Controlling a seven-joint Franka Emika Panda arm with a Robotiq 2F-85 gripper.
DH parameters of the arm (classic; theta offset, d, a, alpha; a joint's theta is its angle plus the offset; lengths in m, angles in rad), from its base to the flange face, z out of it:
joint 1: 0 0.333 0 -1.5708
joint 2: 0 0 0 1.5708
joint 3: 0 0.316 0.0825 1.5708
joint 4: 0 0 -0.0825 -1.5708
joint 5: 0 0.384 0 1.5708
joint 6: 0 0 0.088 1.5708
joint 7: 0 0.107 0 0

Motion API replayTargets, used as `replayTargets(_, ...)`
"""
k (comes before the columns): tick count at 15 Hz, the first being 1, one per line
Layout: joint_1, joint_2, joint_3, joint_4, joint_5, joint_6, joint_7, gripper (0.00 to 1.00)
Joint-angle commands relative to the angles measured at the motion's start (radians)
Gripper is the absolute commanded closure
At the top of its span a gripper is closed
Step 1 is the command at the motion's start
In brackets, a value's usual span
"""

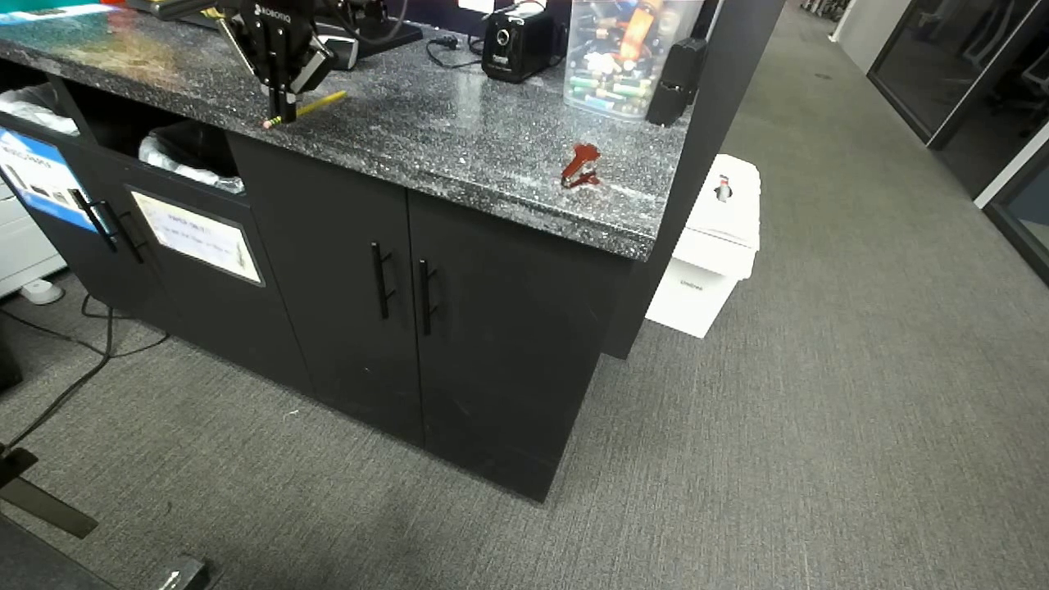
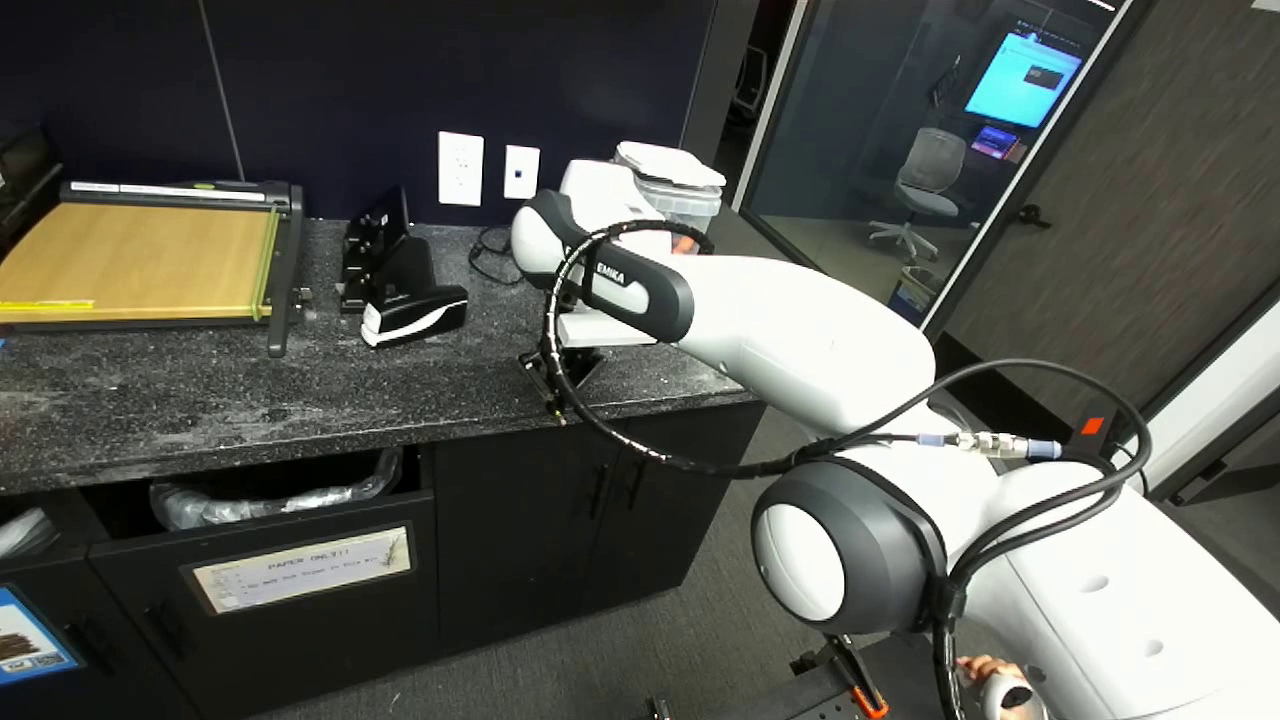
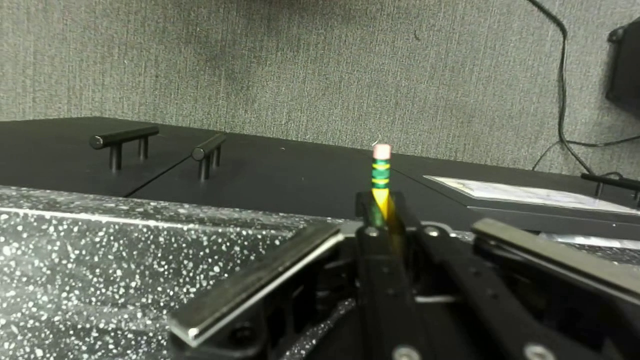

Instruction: Move the pen

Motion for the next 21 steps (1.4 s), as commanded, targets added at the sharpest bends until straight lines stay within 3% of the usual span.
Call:
replayTargets(1, 0.002, 0.003, -0.010, 0.022, -0.018, -0.003, 0.000, 0.98)
replayTargets(4, 0.000, -0.004, -0.015, 0.009, -0.025, 0.009, 0.009, 0.98)
replayTargets(5, -0.003, -0.004, -0.014, 0.008, -0.024, 0.006, 0.015, 0.67)
replayTargets(6, -0.007, -0.005, -0.013, 0.007, -0.020, 0.005, 0.023, 0.65)
replayTargets(8, -0.014, -0.006, -0.009, 0.007, -0.014, 0.002, 0.032, 0.53)
replayTargets(15, -0.048, -0.015, 0.009, 0.002, 0.008, -0.009, 0.022, 0.02)
replayTargets(19, -0.079, -0.030, 0.045, -0.011, 0.047, -0.048, -0.007, 0.00)
replayTargets(21, -0.064, -0.010, 0.020, -0.002, 0.022, -0.016, 0.008, 0.00)
